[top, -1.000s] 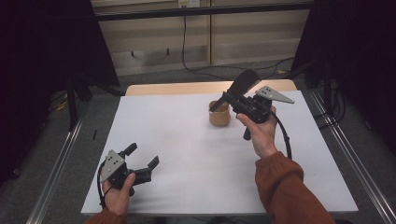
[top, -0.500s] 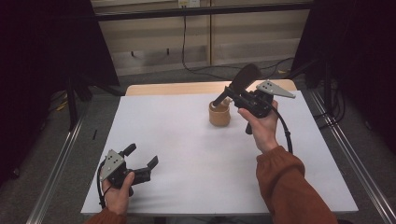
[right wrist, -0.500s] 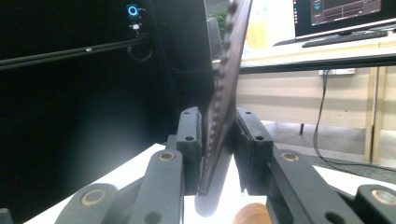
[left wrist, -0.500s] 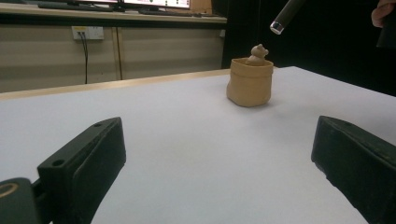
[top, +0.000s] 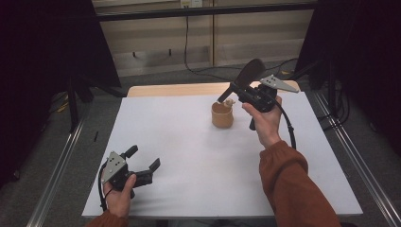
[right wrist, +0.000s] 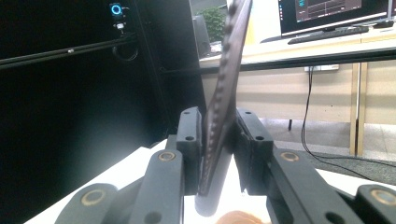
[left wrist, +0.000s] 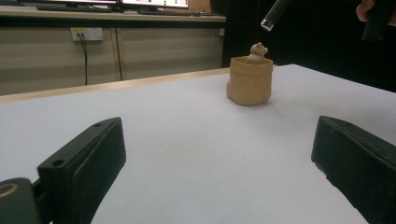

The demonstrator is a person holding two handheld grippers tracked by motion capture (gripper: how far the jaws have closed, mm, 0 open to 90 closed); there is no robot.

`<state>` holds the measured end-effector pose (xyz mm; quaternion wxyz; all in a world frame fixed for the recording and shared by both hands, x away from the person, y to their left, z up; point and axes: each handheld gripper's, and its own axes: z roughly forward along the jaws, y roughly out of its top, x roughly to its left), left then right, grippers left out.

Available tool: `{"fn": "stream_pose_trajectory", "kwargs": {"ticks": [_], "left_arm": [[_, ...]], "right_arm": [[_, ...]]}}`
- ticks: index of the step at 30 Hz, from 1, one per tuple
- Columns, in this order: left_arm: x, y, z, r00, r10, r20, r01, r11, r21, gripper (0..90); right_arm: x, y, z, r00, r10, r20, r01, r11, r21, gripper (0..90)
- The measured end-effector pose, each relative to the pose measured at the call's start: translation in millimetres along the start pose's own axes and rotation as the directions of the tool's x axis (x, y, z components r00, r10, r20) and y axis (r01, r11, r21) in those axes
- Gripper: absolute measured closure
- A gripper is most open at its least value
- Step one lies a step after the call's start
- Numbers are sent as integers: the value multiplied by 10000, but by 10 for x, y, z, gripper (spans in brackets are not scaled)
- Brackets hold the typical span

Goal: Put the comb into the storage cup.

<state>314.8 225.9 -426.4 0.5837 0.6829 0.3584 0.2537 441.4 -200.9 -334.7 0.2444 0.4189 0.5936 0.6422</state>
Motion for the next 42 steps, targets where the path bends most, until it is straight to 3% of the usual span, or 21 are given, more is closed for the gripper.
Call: {"fn": "stream_pose_trajectory", "kwargs": {"ticks": [21, 42], "left_arm": [[-12, 13, -19, 9999, 66, 80, -65, 9999, -115, 31], [-7, 12, -19, 9999, 90, 136, -88, 9999, -92, 31]], "right_arm": [[-117, -183, 60, 9994, 19, 332, -37, 9984, 556, 733], [-174, -325, 124, 9994, -17, 355, -11, 9970, 779, 733]]}}
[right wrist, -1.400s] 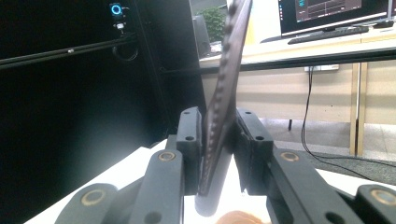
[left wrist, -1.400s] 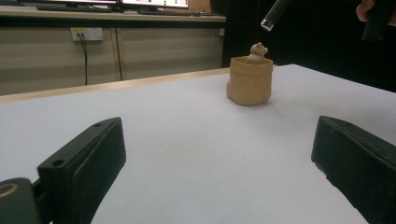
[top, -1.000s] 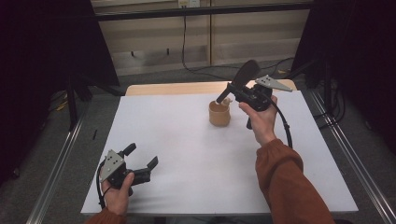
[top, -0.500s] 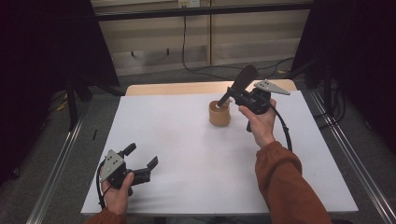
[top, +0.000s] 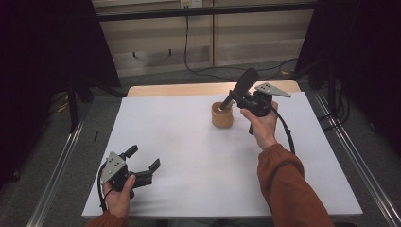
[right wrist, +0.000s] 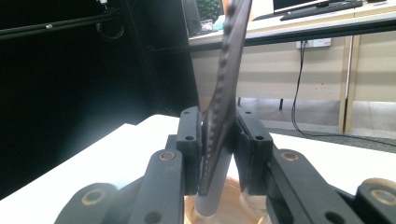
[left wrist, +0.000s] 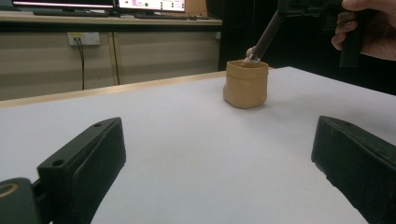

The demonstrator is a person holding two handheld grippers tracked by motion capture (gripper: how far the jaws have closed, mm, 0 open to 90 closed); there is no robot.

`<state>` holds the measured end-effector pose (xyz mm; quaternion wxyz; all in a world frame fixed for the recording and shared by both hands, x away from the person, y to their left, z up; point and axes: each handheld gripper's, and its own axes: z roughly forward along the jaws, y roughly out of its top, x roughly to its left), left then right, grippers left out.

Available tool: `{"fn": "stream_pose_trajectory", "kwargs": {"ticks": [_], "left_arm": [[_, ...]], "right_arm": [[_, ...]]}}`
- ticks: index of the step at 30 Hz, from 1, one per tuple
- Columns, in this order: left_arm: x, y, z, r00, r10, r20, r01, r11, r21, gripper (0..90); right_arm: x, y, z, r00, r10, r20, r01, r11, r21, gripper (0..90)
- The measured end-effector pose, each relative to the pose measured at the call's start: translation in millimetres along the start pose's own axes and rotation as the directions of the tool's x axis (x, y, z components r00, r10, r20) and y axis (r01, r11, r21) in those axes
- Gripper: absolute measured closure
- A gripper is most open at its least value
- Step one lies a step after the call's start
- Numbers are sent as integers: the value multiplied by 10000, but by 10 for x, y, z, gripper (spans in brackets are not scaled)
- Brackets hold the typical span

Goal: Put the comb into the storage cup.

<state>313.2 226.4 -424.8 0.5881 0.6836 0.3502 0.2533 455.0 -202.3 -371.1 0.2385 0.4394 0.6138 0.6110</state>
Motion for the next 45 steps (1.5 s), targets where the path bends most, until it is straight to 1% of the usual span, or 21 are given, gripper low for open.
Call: {"fn": "stream_pose_trajectory", "kwargs": {"ticks": [1, 8, 12, 16, 19, 20, 33, 35, 37, 39, 45], "left_arm": [[5, 0, 2, 10000, 52, 22, -52, 10000, 32, 31], [3, -1, 4, 10000, 37, 39, -37, 10000, 20, 31], [3, -2, 6, 10000, 75, 56, -75, 10000, 28, 31], [1, -4, 10, 10000, 25, 48, -25, 10000, 24, 31], [5, -2, 7, 10000, 83, 49, -83, 10000, 34, 31], [2, -4, 9, 10000, 38, 46, -38, 10000, 26, 31], [4, -6, 8, 10000, 32, 57, -32, 10000, 45, 30], [0, -8, 9, 10000, 8, 49, -8, 10000, 41, 30], [8, -6, 4, 10000, 79, 34, -80, 10000, 49, 30], [8, -8, 4, 10000, 16, 27, -17, 10000, 53, 31], [9, -8, 3, 10000, 36, 36, -36, 10000, 60, 31]], "right_arm": [[-4, -5, 1, 10000, 35, 9, -35, 10000, 19, 733], [-25, -56, 38, 9999, 112, 25, -112, 9998, 143, 733], [-27, -103, 57, 9999, 101, 65, -103, 9996, 251, 733], [-44, -146, 72, 9999, 91, 80, -94, 9993, 363, 733], [-58, -168, 81, 9998, 107, 146, -113, 9991, 416, 733], [-62, -176, 85, 9998, 109, 149, -115, 9990, 422, 733], [-122, -270, 128, 9995, 212, 246, -227, 9979, 604, 733], [-123, -286, 134, 9995, 208, 224, -222, 9976, 655, 733], [-120, -299, 141, 9996, 180, 203, -193, 9973, 711, 732], [-123, -313, 147, 9996, 207, 214, -223, 9969, 750, 733], [-130, -345, 171, 9994, 219, 264, -240, 9964, 818, 733]]}}
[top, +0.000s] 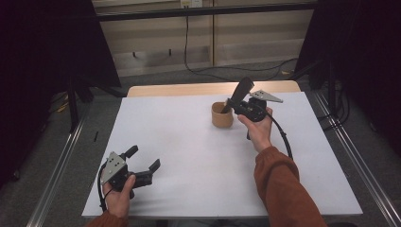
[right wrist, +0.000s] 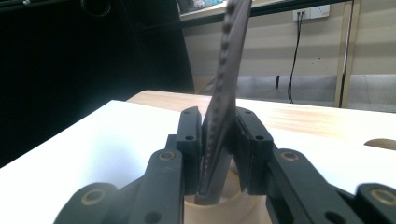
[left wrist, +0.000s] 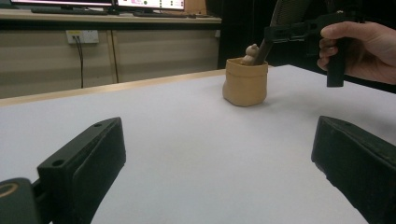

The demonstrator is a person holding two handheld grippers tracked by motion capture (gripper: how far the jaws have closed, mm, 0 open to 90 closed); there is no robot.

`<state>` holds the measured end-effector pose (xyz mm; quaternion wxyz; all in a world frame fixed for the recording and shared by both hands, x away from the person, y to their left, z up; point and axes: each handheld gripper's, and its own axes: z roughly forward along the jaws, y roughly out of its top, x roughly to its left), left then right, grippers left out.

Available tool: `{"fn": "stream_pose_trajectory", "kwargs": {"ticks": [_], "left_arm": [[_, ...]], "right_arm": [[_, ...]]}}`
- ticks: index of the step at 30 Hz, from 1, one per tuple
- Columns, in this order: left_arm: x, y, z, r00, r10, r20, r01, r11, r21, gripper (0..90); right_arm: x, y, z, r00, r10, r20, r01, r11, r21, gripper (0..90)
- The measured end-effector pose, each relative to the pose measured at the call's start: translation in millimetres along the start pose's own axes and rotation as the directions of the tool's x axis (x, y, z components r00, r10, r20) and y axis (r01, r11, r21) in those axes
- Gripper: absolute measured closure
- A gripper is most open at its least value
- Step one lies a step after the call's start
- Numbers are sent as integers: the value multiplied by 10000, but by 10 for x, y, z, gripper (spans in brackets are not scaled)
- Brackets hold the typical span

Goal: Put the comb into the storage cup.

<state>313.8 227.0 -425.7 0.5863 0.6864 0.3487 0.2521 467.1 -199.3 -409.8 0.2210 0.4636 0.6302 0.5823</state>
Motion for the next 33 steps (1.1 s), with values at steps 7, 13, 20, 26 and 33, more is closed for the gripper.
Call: {"fn": "stream_pose_trajectory", "kwargs": {"ticks": [7, 13, 20, 26, 33], "left_arm": [[0, 0, -1, 10000, 6, -14, -6, 10000, -1, 31], [-4, 0, 2, 10000, 19, -1, -19, 10000, 36, 31], [4, 2, -2, 10000, 97, -19, -97, 9999, 32, 31], [4, 2, -3, 10000, 87, -12, -87, 10000, 20, 31], [-2, -1, 3, 10000, 21, -28, -21, 10000, 25, 31]], "right_arm": [[-4, -55, 35, 10000, 31, 29, -31, 10000, 78, 733], [-14, -107, 54, 10000, 89, 38, -90, 9999, 130, 733], [-6, -175, 93, 9999, 150, 28, -150, 9997, 209, 732], [1, -190, 97, 9998, 179, 48, -180, 9998, 130, 732], [-25, -221, 44, 9998, 212, 38, -212, 9997, 81, 731]]}}
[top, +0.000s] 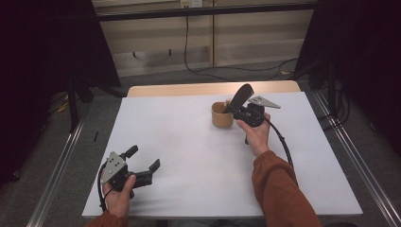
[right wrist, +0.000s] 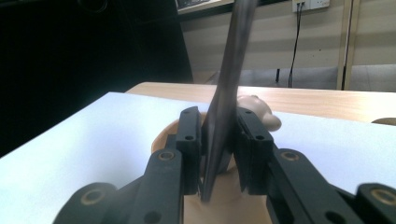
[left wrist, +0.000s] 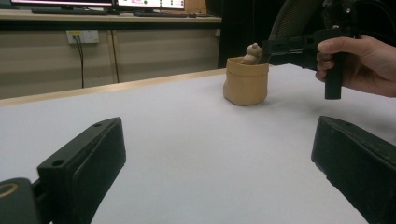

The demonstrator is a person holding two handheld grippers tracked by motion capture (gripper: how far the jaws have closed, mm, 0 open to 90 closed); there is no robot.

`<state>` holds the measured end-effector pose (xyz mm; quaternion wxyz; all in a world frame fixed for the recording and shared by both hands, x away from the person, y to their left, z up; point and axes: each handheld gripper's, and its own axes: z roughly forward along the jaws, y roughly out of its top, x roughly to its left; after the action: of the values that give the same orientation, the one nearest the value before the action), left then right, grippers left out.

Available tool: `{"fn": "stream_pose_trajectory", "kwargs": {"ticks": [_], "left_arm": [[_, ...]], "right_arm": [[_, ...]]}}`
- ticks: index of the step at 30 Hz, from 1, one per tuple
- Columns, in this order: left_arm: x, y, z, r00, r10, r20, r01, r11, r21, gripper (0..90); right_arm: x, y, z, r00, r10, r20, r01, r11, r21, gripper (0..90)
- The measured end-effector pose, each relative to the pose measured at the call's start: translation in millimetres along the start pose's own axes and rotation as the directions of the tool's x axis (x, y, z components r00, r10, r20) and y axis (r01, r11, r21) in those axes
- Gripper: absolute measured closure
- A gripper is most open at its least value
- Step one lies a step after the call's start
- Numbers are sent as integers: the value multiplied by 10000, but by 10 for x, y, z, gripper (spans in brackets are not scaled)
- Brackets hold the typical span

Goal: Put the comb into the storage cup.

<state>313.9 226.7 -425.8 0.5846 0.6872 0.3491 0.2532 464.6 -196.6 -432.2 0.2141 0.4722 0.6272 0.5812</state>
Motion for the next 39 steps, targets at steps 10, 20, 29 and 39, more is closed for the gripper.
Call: {"fn": "stream_pose_trajectory", "kwargs": {"ticks": [10, 20, 29, 39], "left_arm": [[6, -1, 0, 10000, 9, 25, -9, 10000, 11, 31], [2, -1, 4, 10000, 12, 54, -13, 10000, 13, 30], [-1, -1, 6, 10000, 22, 56, -22, 10000, 5, 30], [4, -2, 7, 10000, 18, 46, -18, 10000, -2, 30]], "right_arm": [[-13, -15, 0, 10000, 41, -25, -41, 10000, -3, 727], [-45, -7, -42, 9999, 38, 145, -39, 9999, 94, 631], [-54, 47, -117, 9998, -48, 177, 46, 9999, 146, 402], [-50, 88, -169, 9972, -536, 526, 526, 9984, 198, 122]]}}
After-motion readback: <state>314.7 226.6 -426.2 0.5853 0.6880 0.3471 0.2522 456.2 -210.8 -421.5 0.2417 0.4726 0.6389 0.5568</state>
